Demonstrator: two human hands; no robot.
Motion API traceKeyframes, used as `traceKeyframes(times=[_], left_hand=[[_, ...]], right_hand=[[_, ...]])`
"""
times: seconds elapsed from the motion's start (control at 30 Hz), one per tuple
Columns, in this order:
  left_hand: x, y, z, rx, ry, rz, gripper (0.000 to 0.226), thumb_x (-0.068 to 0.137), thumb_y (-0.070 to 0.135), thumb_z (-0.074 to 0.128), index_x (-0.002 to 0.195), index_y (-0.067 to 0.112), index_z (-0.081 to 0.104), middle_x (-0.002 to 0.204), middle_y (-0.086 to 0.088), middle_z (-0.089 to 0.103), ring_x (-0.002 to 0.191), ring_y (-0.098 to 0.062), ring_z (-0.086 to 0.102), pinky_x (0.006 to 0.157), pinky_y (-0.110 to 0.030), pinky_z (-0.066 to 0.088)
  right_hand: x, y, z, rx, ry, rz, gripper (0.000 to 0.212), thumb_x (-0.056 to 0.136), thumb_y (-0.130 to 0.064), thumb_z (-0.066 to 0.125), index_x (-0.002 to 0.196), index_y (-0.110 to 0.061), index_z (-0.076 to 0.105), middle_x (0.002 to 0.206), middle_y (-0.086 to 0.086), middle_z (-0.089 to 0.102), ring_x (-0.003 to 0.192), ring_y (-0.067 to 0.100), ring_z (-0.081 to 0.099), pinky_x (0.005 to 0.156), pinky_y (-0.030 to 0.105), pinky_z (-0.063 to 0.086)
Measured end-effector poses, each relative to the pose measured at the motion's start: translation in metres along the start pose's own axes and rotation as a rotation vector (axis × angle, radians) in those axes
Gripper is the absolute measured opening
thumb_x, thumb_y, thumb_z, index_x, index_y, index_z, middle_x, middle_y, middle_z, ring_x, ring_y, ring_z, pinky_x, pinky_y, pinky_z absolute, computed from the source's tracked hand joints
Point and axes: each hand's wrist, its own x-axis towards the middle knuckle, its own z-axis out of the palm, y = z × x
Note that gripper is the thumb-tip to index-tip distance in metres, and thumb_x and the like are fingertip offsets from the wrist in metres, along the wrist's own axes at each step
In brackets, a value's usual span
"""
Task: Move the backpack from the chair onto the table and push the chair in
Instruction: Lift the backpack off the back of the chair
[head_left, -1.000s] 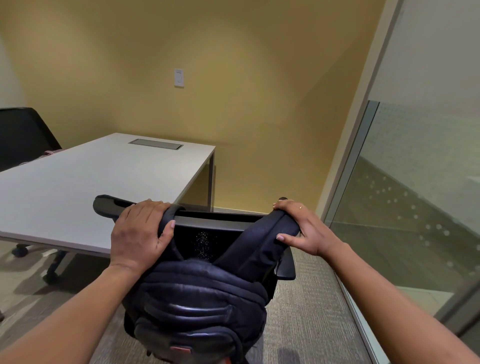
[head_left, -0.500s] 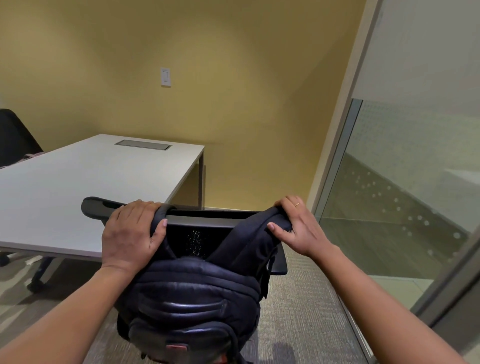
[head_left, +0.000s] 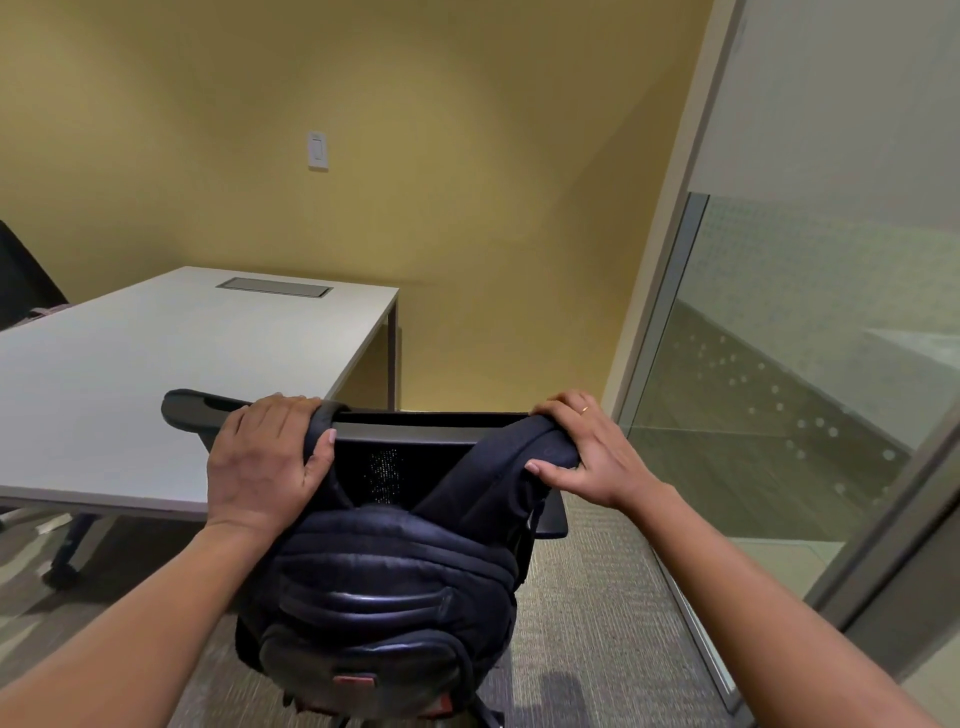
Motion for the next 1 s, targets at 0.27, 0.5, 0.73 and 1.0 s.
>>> traceKeyframes(times=[0.27, 0.5, 0.73, 1.0], left_hand=[[0.001, -0.001, 0.002, -0.002, 0.02, 0.022, 0.047, 0.087, 0.037, 0.032, 0.102, 0.002, 0.06, 0.095, -0.019, 0.067, 0.093, -0.037, 0.061, 0.085, -0.048, 0.043], [0.006, -0.005, -0.006, -0.01, -0.039, 0.074, 0.056, 0.081, 0.053, 0.037, 0.099, 0.006, 0.061, 0.089, -0.016, 0.065, 0.086, -0.034, 0.06, 0.082, -0.044, 0.046], [0.022, -0.027, -0.018, -0.043, -0.116, 0.194, 0.059, 0.08, 0.058, 0.029, 0.105, 0.015, 0.061, 0.096, -0.007, 0.065, 0.089, -0.029, 0.057, 0.082, -0.041, 0.042], [0.04, -0.086, -0.027, -0.018, -0.296, 0.38, 0.072, 0.077, 0.063, 0.009, 0.123, 0.028, 0.051, 0.125, 0.001, 0.051, 0.108, -0.019, 0.05, 0.086, -0.035, 0.044]], right_hand=[[-0.009, -0.018, 0.008, -0.082, 0.168, 0.137, 0.065, 0.066, -0.067, 0.047, 0.092, -0.007, 0.05, 0.089, 0.002, 0.046, 0.088, 0.02, 0.04, 0.078, 0.036, 0.036], [-0.005, -0.046, 0.008, -0.053, 0.26, 0.257, 0.061, 0.062, -0.066, 0.055, 0.088, -0.013, 0.045, 0.086, -0.003, 0.041, 0.086, 0.017, 0.037, 0.073, 0.03, 0.032], [0.002, -0.072, 0.012, 0.053, 0.282, 0.312, 0.053, 0.063, -0.043, 0.075, 0.091, -0.01, 0.046, 0.089, -0.001, 0.042, 0.091, 0.018, 0.039, 0.073, 0.027, 0.03], [0.019, -0.116, 0.031, 0.134, 0.3, 0.301, 0.053, 0.061, -0.041, 0.077, 0.089, -0.01, 0.045, 0.087, -0.001, 0.042, 0.088, 0.016, 0.039, 0.073, 0.023, 0.028]])
